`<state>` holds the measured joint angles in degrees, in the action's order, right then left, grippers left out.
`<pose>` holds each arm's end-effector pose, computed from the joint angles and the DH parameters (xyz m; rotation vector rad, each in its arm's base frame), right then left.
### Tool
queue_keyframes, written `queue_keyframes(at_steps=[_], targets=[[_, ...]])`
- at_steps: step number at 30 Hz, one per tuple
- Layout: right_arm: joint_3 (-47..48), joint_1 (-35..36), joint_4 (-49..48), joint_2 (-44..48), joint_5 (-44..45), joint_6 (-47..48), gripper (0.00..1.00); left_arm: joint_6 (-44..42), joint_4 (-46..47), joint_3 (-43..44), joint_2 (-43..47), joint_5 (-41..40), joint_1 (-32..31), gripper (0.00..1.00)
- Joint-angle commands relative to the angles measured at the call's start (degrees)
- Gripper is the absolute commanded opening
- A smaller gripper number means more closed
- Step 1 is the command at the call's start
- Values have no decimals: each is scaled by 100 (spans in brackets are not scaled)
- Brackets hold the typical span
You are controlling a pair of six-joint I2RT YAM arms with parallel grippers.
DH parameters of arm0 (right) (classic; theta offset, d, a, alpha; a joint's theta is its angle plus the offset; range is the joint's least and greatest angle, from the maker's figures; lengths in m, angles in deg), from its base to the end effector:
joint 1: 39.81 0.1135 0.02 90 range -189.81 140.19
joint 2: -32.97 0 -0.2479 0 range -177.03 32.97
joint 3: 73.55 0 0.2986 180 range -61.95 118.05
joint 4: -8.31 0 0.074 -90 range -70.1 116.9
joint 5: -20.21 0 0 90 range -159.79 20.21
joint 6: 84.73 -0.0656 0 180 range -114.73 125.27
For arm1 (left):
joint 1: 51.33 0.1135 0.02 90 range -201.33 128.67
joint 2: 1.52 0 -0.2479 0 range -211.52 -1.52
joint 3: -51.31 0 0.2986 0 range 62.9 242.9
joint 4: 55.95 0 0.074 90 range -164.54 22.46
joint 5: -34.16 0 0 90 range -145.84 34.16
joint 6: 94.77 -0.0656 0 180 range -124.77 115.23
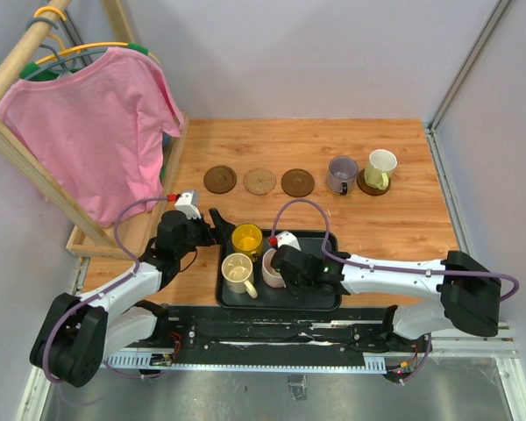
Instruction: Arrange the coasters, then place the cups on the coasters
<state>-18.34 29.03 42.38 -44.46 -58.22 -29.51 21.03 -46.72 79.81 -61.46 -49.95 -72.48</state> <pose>0.1275 0.2929 0.1275 -0.6817 2.4967 0.4540 0.2583 -0.1071 0.1197 -0.0121 2.0113 -0.6328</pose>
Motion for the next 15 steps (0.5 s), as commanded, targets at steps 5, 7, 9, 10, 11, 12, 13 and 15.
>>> queue_keyframes(at_steps=[5,7,9,10,11,12,13,15], targets=[[190,264,691,671,1120,-451,1,-44,124,-8,114,46,-39,100],[341,270,960,722,1455,-560,1,-52,124,10,114,44,-39,100],[529,262,1220,701,1869,-622,1,-72,133,31,127,42,-39,100],[625,262,1307,673,2076,-621,1,-76,148,32,140,37,-44,100],[735,250,1367,633,2285,-600,1,-86,158,27,147,39,-44,100],[844,207,1391,592,2457,-543,1,-94,167,29,154,32,-47,100],[959,127,1393,536,2549,-457,1,-113,161,33,162,28,-52,100],[1214,-133,1364,424,2561,-254,1,-147,147,43,175,5,-48,100]])
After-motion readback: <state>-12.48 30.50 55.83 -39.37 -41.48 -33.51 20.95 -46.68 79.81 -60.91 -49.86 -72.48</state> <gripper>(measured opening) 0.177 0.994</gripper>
